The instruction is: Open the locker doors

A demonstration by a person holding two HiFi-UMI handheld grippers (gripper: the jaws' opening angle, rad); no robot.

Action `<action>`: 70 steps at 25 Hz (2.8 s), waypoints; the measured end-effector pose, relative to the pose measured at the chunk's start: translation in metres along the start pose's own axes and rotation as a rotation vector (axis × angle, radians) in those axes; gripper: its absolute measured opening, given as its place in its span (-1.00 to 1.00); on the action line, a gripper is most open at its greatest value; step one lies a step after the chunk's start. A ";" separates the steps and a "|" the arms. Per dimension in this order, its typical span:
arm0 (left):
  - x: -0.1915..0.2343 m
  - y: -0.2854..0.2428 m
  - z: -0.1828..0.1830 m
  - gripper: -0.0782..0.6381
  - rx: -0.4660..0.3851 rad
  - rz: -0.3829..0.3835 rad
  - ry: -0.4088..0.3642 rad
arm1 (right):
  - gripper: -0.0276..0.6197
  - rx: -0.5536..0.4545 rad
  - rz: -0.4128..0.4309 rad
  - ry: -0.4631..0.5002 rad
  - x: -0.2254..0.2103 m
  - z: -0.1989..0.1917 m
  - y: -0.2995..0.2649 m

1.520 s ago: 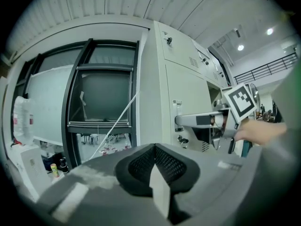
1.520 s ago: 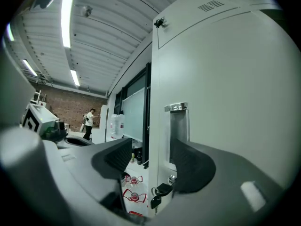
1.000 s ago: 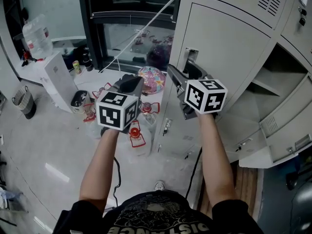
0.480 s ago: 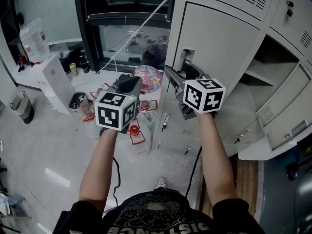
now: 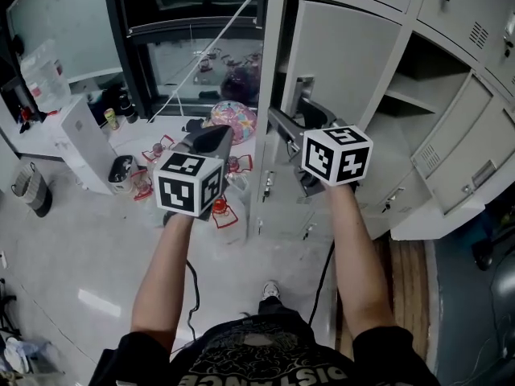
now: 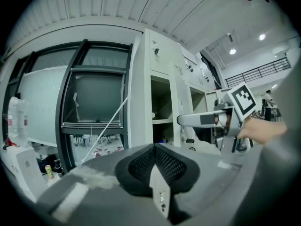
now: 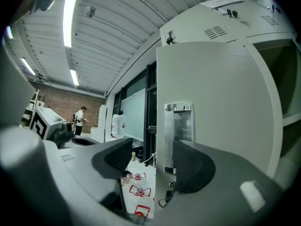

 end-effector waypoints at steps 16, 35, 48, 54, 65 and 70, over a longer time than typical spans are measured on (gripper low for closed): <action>-0.073 0.002 -0.012 -0.77 0.003 -0.148 0.022 | -0.22 0.014 -0.096 -0.002 0.001 -0.001 0.086; -0.189 -0.034 -0.005 -0.77 0.004 -0.190 0.003 | -0.43 -0.034 -0.044 -0.008 -0.040 -0.005 0.185; -0.249 -0.058 -0.005 -0.77 0.017 -0.146 -0.020 | -0.48 -0.048 0.069 -0.018 -0.077 -0.009 0.231; -0.273 -0.071 -0.005 -0.77 0.017 -0.127 -0.025 | -0.47 -0.063 0.088 -0.031 -0.099 -0.012 0.250; -0.309 -0.089 -0.007 -0.77 0.023 -0.100 -0.032 | -0.49 -0.085 0.044 -0.047 -0.147 -0.015 0.284; -0.316 -0.092 -0.006 -0.77 0.019 -0.084 -0.033 | -0.54 -0.083 0.022 -0.049 -0.162 -0.017 0.292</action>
Point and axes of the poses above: the fingertips, and each gripper's own axes: y backward along the fingers, x to its left, z out of its top, the point moved 1 cm from there along y, backward along the fingers, and after that the axes turned 5 degrees about y, right-handed, at the moved point
